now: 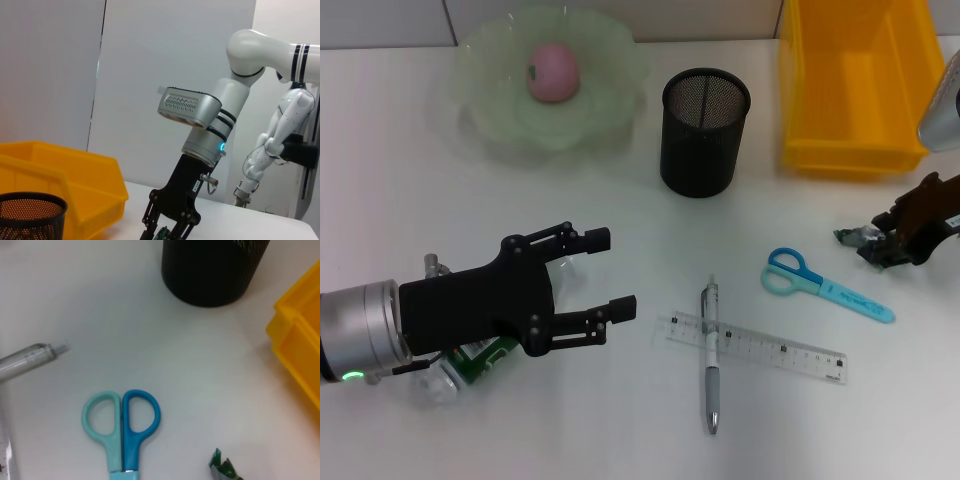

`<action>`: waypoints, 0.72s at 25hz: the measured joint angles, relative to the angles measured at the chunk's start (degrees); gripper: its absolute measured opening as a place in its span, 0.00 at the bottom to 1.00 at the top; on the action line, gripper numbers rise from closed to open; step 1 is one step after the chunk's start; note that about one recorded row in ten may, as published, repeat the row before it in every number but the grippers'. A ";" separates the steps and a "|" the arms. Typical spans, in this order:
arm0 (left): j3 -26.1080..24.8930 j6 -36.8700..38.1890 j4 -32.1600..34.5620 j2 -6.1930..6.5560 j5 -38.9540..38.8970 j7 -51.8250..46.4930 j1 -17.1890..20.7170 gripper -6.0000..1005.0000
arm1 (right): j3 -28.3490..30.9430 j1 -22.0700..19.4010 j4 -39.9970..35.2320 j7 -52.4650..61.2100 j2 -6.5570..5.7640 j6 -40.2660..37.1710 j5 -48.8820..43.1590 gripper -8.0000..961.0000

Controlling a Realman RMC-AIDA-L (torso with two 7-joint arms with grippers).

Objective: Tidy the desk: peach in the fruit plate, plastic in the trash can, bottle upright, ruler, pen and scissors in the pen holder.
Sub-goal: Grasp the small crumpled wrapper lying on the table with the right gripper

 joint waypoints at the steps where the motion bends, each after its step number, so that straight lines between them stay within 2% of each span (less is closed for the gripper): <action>1: 0.00 0.04 -0.01 0.00 0.00 0.00 0.00 0.81 | -0.02 0.00 0.09 -0.01 0.00 0.00 -0.18 0.45; 16: 0.00 0.58 -0.16 -0.09 -0.16 0.04 0.00 0.81 | -0.03 -0.32 0.15 -0.39 0.00 1.16 -0.21 0.39; 18: 0.00 0.58 -0.16 -0.09 -0.19 0.11 0.01 0.81 | -0.03 -0.34 0.15 -0.40 0.00 1.19 -0.22 0.33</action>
